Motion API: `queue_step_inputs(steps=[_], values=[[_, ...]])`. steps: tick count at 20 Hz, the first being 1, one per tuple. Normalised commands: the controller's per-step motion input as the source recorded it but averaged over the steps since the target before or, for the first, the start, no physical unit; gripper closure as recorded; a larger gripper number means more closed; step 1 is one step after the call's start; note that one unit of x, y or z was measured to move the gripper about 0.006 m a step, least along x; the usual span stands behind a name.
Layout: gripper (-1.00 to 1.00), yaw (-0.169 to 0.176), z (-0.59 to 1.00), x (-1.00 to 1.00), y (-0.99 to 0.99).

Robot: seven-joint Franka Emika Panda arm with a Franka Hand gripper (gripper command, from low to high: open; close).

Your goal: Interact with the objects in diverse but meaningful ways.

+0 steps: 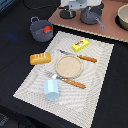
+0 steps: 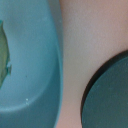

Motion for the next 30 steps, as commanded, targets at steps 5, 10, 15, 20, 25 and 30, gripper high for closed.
queue_step_inputs(steps=[5, 10, 15, 20, 25, 30], values=[[1.00, 0.000, 0.02, 0.25, 0.07], [1.00, 0.000, 0.00, 0.19, 0.05], [1.00, 0.000, -0.04, 0.20, 0.04], [1.00, 0.000, -0.03, 0.17, 0.05], [1.00, 0.000, -0.02, 0.17, 0.07], [1.00, 0.013, 0.20, 0.11, 0.17]])
